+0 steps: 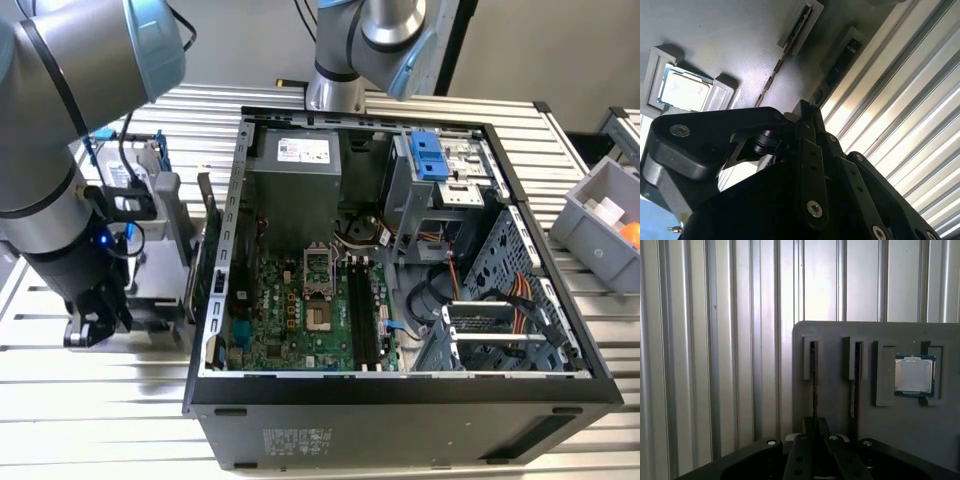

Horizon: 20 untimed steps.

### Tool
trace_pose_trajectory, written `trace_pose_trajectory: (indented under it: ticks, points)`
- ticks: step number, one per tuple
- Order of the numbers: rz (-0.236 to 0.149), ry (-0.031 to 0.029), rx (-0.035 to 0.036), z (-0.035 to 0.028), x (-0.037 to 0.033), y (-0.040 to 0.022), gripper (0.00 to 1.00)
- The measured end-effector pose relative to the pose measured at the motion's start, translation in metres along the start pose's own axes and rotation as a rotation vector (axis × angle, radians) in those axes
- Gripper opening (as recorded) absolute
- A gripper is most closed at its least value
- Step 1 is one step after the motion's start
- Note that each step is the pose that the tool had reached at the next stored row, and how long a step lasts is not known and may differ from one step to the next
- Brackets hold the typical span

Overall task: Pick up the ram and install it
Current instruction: 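Pick up the ram and move it above insertion slot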

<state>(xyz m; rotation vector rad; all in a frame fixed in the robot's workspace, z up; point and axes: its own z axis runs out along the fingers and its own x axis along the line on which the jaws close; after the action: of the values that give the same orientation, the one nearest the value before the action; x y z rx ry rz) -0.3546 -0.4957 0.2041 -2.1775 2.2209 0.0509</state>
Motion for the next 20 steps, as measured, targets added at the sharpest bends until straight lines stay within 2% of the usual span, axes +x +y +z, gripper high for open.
trace_pose_trajectory:
  ticks: [20]
  points:
    - [0.0, 0.0, 0.0, -0.0234, -0.001, 0.0, 0.0]
